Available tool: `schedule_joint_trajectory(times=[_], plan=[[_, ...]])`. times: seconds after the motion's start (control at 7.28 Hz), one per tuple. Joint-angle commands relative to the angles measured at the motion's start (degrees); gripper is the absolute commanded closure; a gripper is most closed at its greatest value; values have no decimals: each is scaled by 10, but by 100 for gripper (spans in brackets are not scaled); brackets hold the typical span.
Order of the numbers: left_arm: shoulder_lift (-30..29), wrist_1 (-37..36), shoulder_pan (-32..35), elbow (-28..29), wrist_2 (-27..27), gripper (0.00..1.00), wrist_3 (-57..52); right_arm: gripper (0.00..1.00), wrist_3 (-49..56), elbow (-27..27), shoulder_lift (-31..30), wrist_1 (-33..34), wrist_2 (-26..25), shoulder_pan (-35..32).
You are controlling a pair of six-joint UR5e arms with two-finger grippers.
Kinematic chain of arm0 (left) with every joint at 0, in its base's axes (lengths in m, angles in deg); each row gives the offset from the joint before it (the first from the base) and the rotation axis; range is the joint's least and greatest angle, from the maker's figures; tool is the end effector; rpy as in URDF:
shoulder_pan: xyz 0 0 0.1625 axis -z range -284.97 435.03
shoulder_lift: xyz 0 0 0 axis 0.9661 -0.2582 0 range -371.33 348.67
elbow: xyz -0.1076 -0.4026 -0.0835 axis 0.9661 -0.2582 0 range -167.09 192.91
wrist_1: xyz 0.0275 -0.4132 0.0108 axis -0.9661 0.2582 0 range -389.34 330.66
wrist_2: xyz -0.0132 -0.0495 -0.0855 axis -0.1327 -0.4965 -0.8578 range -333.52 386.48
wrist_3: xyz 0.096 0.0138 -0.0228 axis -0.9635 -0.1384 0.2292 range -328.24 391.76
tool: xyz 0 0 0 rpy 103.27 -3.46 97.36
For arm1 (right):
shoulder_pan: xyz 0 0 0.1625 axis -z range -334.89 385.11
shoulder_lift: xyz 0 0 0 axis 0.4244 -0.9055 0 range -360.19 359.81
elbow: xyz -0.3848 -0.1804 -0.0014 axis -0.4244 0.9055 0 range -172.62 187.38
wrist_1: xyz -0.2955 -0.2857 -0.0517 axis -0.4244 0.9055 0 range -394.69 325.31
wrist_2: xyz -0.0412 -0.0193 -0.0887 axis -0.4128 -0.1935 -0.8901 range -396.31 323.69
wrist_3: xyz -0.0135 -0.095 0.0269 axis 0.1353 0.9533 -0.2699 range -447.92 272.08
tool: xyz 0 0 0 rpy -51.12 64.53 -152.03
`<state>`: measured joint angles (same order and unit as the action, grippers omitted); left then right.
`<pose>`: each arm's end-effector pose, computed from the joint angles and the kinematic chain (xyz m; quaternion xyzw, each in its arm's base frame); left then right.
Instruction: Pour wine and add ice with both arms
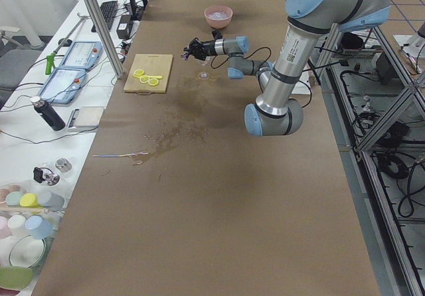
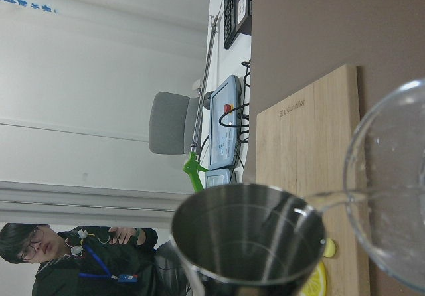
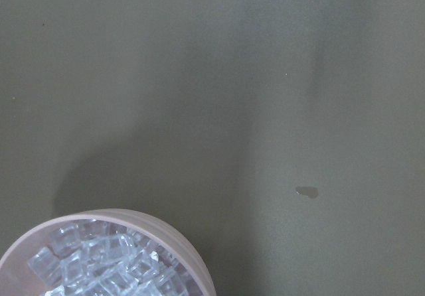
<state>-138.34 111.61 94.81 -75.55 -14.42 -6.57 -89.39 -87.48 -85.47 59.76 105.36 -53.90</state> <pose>0.5379 -0.4150 0.1789 0.6820 -0.1200 0.3721 0.6180 -0.0462 -0.5274 0.5734 -0.0071 -0.4372 -0.0940 0.8944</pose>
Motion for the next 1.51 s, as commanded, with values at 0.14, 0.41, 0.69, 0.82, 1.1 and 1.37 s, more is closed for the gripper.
schedule_joint_trajectory(times=[0.14, 0.41, 0.69, 0.82, 1.1, 1.37], plan=[[-6, -9, -3, -2, 26, 100, -41, 0, 0, 0, 0, 0, 0, 1], [-5, -16, -3, 0, 38, 100, -58, 0, 0, -1, 1, -1, 0, 0], [-7, -19, -8, 0, 46, 100, -66, 0, 0, 0, 2, -1, 0, 1], [-9, -20, -8, -6, 45, 100, -66, 0, 0, -1, 2, -1, 0, 1], [-4, 13, -5, -37, 41, 100, -46, 0, 1, -1, 3, -1, 0, 0], [9, 31, 16, -39, 37, 100, 103, 0, 1, -1, 3, -1, -2, 0]])
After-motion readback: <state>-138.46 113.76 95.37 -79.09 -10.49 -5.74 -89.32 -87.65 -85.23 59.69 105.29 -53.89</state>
